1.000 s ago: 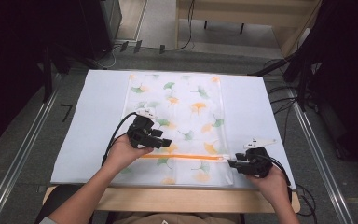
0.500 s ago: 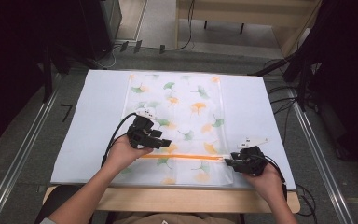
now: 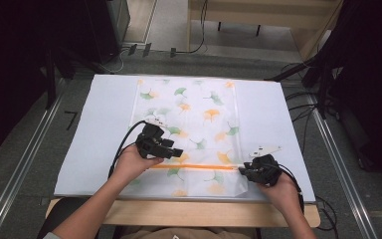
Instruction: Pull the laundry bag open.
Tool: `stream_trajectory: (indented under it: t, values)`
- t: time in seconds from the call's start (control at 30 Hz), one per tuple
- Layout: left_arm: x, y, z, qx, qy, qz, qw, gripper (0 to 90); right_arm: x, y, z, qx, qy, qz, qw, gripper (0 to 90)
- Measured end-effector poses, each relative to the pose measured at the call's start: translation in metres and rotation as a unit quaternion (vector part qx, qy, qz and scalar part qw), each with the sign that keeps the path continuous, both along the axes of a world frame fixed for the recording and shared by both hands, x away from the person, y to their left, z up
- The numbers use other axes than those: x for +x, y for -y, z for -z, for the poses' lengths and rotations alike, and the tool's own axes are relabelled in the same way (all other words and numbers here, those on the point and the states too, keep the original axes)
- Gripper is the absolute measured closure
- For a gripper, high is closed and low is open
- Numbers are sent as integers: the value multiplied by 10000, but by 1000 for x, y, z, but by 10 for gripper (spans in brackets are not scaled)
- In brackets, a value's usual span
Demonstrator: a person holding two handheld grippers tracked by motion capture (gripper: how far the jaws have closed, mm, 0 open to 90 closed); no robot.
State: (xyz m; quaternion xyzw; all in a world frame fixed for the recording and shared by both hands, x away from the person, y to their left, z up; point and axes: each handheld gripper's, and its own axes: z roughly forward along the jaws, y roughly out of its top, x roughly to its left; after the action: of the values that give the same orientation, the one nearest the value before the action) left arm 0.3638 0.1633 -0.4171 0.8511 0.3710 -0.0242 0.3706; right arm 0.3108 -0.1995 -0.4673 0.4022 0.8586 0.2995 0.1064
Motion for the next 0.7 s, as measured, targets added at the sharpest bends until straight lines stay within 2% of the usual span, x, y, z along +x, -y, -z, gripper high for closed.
stream_trajectory:
  t: [0.17,0.27,0.33,0.5,0.57,0.67,0.7]
  values:
    - [-1,1,0,36,31,49,10000,424,0,-4,-1,-15,-71,28,10000,762]
    - [-2,2,0,38,103,122,9999,461,2,-3,-2,4,-116,18,9999,785]
    - [-4,3,0,-22,134,171,9998,495,2,-4,-2,58,-202,5,9998,839]
    - [-5,4,2,-166,236,276,9992,567,5,-3,-3,152,-351,55,9993,851]
    - [-4,3,3,-217,166,259,9993,569,6,-3,-3,178,-407,61,9990,852]
    - [-4,4,4,-241,174,226,9993,543,7,-2,-4,203,-429,-1,9989,852]
    - [-3,4,5,-243,65,183,9995,499,8,-2,-4,215,-442,2,9988,852]
